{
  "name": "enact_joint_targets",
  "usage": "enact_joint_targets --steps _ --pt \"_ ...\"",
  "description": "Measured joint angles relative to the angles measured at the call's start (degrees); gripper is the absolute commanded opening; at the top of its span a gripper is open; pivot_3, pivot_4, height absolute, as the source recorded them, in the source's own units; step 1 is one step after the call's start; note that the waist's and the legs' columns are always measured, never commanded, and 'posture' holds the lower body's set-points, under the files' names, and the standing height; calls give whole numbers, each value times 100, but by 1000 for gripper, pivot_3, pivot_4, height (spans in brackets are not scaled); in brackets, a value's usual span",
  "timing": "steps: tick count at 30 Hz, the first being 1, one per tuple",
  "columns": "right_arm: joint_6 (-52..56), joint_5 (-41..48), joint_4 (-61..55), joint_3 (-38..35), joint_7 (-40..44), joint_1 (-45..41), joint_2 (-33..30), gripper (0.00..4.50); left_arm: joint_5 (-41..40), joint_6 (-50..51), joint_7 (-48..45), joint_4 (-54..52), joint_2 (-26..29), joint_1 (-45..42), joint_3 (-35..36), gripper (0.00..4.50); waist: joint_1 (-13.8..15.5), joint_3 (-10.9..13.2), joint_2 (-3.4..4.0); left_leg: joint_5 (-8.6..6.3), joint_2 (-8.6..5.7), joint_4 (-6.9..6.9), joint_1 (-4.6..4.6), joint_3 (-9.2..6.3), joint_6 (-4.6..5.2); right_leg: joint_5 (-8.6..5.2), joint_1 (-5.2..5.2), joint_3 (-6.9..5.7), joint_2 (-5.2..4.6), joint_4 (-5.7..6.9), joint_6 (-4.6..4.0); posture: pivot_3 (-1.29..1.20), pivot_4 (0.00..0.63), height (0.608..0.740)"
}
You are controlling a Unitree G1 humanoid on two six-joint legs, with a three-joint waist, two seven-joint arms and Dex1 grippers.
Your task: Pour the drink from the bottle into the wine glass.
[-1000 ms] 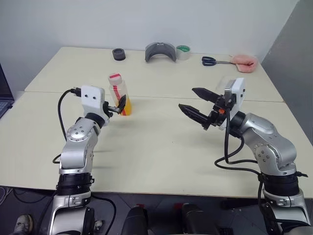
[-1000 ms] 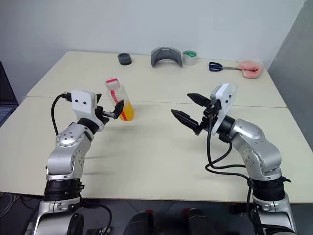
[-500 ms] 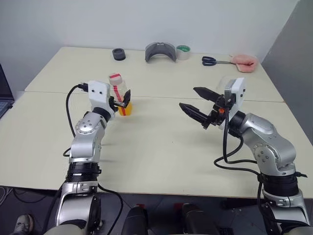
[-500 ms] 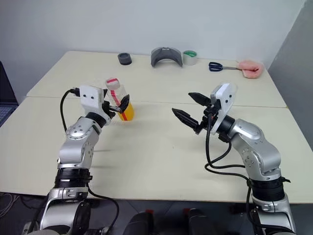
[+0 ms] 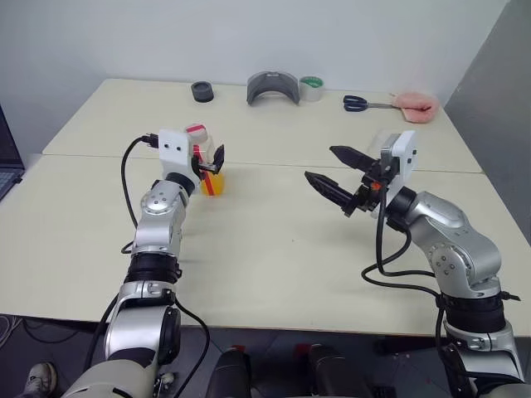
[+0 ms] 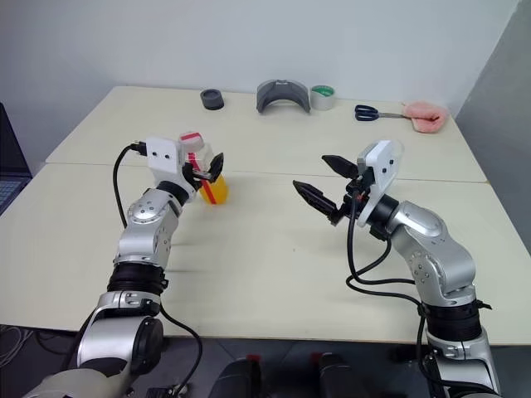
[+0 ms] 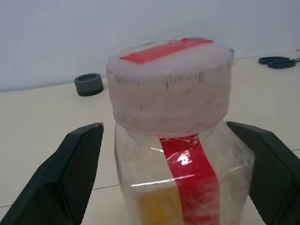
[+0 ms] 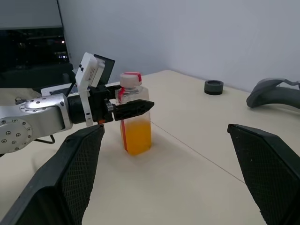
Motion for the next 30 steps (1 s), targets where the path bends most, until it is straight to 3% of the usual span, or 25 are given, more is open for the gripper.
enact_joint_targets --steps 3,10,21,30 --pt "16 9 -16 -5 -39 1 0 4500 17 -150 -10 213 23 -55 7 3875 -1 0 0 0 0 0 0 1 0 0 0 1 0 0 0 0 150 740" --pt "65 50 -68 -50 -143 5 4 4500 7 -274 -70 348 40 -55 24 1826 -3 0 0 0 1 0 -1 1 0 0 -1 0 0 0 0 0 150 740" --pt "123 50 -66 -52 -159 -77 60 4500 -35 -50 -268 57 58 -10 13 1743 -2 1 0 0 0 -1 -3 0 0 0 -3 -1 0 0 0 0 150 740" --pt "486 -25 227 104 -697 -1110 629 4500 -541 1205 -1883 -1430 -232 -158 -907 1743 2 1 1 1 0 -1 -7 0 -1 0 -4 -1 0 -1 -1 0 150 740"
